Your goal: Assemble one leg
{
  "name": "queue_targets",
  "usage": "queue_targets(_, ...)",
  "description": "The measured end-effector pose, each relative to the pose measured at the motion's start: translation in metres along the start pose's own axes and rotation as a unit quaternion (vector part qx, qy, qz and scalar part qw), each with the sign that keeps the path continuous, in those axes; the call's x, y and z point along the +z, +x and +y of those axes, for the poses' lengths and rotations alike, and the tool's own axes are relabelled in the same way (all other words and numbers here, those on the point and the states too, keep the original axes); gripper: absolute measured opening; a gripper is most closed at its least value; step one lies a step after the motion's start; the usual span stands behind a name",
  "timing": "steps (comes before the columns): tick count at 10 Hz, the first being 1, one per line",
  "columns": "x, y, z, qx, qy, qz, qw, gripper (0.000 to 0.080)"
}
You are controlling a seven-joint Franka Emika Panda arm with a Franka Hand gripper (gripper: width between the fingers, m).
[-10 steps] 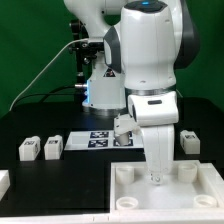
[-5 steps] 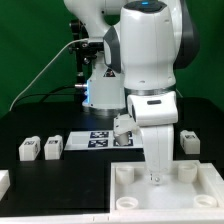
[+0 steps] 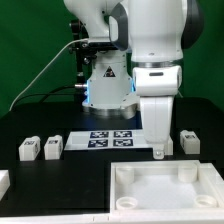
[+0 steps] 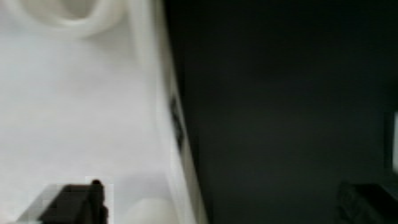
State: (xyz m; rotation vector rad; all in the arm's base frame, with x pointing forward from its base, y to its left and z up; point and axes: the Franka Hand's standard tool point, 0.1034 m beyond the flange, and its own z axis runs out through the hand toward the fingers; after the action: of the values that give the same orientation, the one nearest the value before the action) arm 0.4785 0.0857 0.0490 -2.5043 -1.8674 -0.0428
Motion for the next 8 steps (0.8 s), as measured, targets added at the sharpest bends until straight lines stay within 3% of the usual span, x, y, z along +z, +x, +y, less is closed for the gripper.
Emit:
queue_targets(2, 0.002, 0.024, -0.018, 0.154, 0.005, 0.000, 0.988, 0.0649)
queue_targets(4, 0.003, 0.053, -0.033, 0.322, 0.011, 0.004, 0.947, 0.0649)
queue_targets(8, 0.003, 0.060, -0.035, 0.500, 0.025, 0.009, 0.866, 0.0649)
